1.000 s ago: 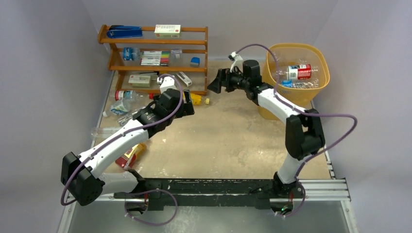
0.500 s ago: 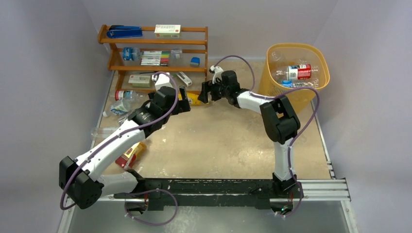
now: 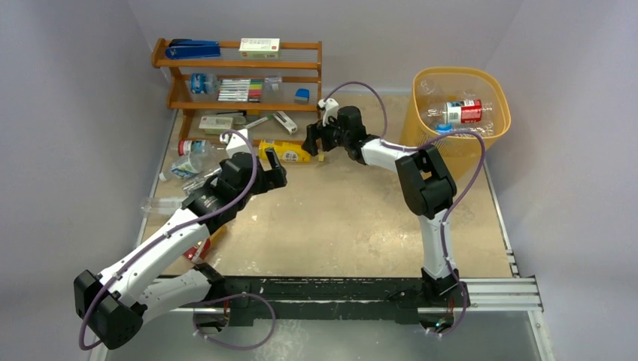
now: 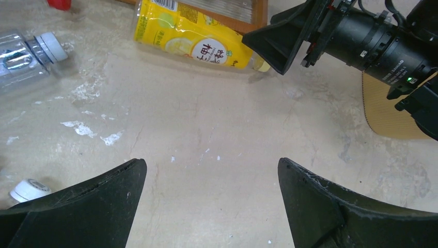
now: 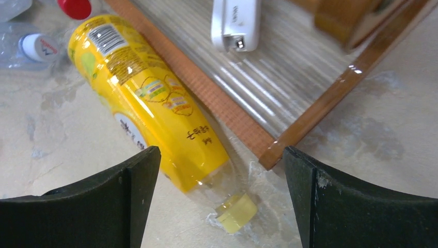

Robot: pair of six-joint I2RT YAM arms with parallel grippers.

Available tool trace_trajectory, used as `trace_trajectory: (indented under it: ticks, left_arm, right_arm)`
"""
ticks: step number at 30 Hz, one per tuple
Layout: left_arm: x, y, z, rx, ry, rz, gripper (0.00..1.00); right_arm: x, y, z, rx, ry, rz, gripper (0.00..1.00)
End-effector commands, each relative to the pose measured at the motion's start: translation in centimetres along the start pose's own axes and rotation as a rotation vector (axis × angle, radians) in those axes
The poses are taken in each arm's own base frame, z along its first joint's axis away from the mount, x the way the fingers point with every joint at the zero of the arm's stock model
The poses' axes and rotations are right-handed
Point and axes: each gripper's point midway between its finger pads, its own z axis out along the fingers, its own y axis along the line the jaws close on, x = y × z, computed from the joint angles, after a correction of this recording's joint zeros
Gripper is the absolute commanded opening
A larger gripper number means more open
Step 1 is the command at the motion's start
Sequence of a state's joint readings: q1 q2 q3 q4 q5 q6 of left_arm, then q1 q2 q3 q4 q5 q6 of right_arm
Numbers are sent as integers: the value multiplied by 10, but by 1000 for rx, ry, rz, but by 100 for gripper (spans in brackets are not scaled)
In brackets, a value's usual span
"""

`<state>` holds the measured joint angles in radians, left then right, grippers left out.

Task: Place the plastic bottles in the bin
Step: Pick up the plastic bottle at the center of the board.

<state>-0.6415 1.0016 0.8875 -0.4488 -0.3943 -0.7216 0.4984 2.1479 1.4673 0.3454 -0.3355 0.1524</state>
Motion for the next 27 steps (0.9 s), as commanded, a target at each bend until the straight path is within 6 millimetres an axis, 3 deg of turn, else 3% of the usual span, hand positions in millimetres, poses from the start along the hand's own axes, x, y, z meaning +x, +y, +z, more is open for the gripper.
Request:
trace_trajectory:
  ticks: [1,6,18,22,27]
  left_arm:
    - [-3,-5,-5,36,-12,-70,99]
    - [1,-4,-9,39,6,-87,99]
    - [5,6,-33,54,11,-147,99]
    - [8,15,-39,38,2,-157,99]
    - [13,18,-36,30,5,-163,99]
  right_arm:
    - [-16,25,4,-132,-56,-79,91]
    - [-5,48,3,-230,-47,-68,90]
    - [28,92,-4,-252,-3,-79,89]
    - [19,97,-14,-250,-45,-65,89]
    - [29,100,-7,-230,-8,-75,87]
